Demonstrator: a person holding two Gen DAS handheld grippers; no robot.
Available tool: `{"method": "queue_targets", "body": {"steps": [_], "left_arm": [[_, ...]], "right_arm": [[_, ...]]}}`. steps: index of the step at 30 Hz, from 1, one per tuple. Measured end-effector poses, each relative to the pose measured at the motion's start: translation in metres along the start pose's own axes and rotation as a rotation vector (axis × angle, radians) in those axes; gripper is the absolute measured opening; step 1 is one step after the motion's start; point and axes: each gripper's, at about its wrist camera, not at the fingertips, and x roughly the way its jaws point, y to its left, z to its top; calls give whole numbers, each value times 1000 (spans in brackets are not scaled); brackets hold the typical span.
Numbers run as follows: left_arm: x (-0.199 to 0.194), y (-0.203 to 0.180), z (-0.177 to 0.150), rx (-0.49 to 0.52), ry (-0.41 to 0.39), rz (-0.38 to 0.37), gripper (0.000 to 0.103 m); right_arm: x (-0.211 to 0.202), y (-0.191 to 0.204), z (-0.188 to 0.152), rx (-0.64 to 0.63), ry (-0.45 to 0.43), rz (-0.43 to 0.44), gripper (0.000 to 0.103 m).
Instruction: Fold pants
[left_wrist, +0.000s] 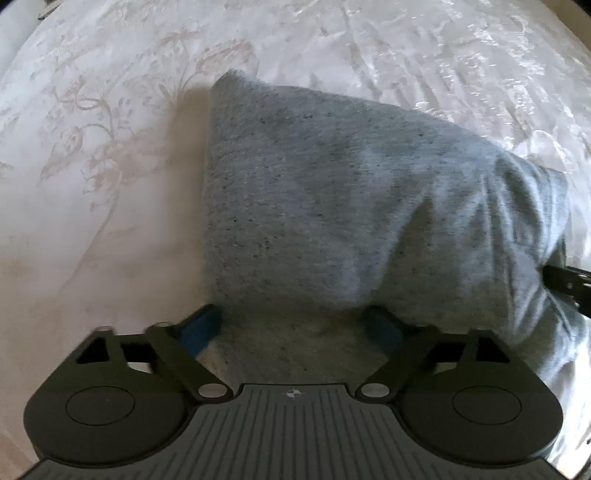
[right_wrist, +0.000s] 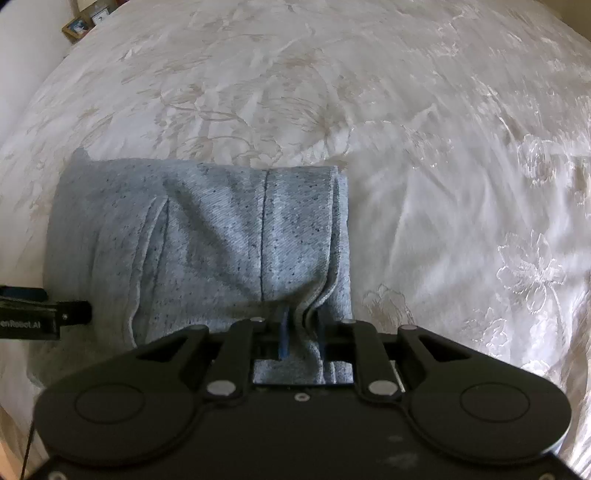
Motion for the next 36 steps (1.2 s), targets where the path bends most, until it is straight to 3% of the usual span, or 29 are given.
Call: {"method": "queue_targets", "body": {"steps": [6,9,11,13,15,20,27,31,36], "left_arm": [[4,26,-2,-88,7,-107,101],[-21,29,-4,-43,-86,-85,99],[-37,29,1,-14,-154,-69,99],[-43,29,13,-3,-195,-57,99],[-38,28,29,3,-193,-62,100],[-13,17,65,33,-178,-25,100],[28,27,99,1,-118,8,103],[37,31,105,10,-106,-22,103],[26,43,93,1,-129,-77,102]], "right_arm": [[-1,-6,-1,39,-6,9,22],[-14,-11,1,74,-36,0,24],[-28,-10,4,70,-100,-20,26],[-35,-9,9,64,-147,-20,37],[-33,-7,18,62,-164,-11,43],[-9,0,43,47,-147,-26,44],[15,-10,59,70,-128,2,59],[24,-23,66,111,-115,31,67],[19,-34,63,135,-112,85,67]]}}
